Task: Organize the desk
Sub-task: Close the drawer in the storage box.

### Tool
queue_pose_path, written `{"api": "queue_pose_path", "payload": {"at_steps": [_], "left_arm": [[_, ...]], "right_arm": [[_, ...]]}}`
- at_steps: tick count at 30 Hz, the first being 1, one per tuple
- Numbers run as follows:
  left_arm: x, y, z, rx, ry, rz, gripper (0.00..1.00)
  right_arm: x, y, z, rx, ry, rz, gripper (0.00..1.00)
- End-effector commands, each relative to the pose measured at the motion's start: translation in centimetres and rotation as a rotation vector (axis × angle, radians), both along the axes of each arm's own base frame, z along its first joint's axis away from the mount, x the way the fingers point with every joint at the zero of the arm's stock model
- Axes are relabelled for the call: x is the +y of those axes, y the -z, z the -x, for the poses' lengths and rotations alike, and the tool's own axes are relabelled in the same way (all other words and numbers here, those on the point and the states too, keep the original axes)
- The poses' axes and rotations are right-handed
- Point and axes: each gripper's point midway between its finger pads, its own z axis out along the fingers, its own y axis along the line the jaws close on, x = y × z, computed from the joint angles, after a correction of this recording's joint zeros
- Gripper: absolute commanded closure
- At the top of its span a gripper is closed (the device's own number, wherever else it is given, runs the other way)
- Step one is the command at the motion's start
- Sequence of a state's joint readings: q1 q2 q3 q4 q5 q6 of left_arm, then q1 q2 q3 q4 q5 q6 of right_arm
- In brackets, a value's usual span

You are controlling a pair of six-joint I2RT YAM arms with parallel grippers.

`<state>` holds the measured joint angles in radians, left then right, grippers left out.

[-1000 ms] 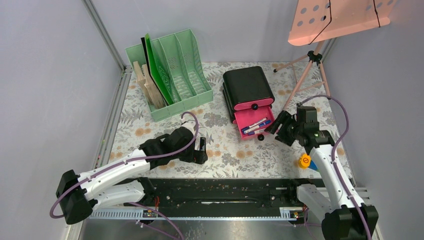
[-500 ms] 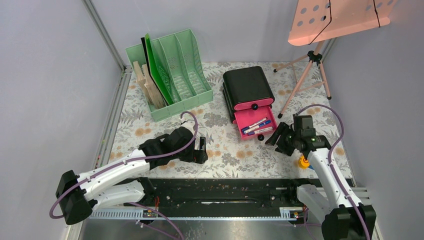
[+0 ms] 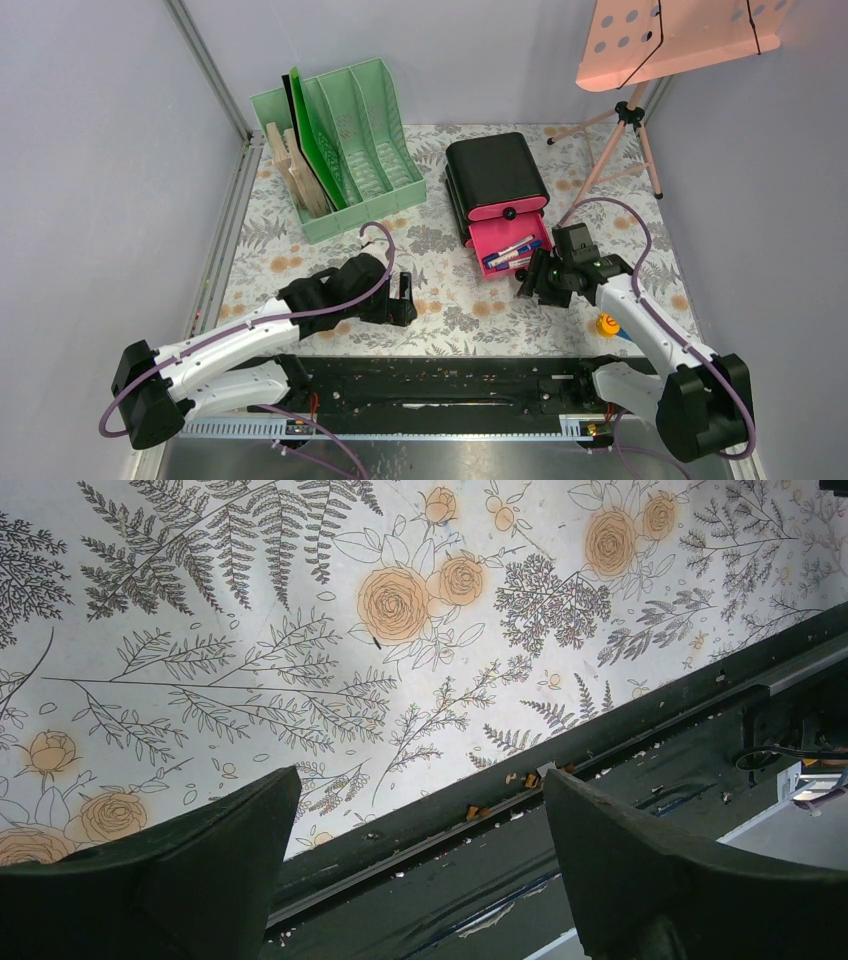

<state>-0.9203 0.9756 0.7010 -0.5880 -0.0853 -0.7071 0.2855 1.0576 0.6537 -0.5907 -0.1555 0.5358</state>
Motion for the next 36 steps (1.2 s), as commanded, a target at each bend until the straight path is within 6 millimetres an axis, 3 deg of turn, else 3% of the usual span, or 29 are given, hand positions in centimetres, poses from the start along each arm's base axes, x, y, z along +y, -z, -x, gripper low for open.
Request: {"api": "queue_pose_path", "payload": {"at_steps": [1,11,23,26,36], "left_arm": [[-0.6,-1.5,-0.9,-0.055,-0.02,0.046,0.06],[-0.5,-1.3,-1.0,-0.054,-0.025,0.041,0.06],[-0.3,-1.2,-1.0,-0.057,-0.03,0.037,0.06],[-0.3,-1.2,-1.0,-0.056,-0.03,0.036,0.06],[-0.2,-1.0,-0.9,-0.054,-0.035,0.035,0.06]], "right_arm": [[-0.2,-1.2,-3.1,-0.108,-0.034,0.075,0.4],[1.8,-2.3,-5.9,-0.241,-0.125,0.018,0.42],[1.6,-1.2,-7.2,-0.23,-0.126,0.067,0.5],[1.8,-1.4,-7.4,-0.243,-0.134,0.06,0.54],[2.4,-3.1,-7.6,-0.281,-0.142,0.029,0.8]]}}
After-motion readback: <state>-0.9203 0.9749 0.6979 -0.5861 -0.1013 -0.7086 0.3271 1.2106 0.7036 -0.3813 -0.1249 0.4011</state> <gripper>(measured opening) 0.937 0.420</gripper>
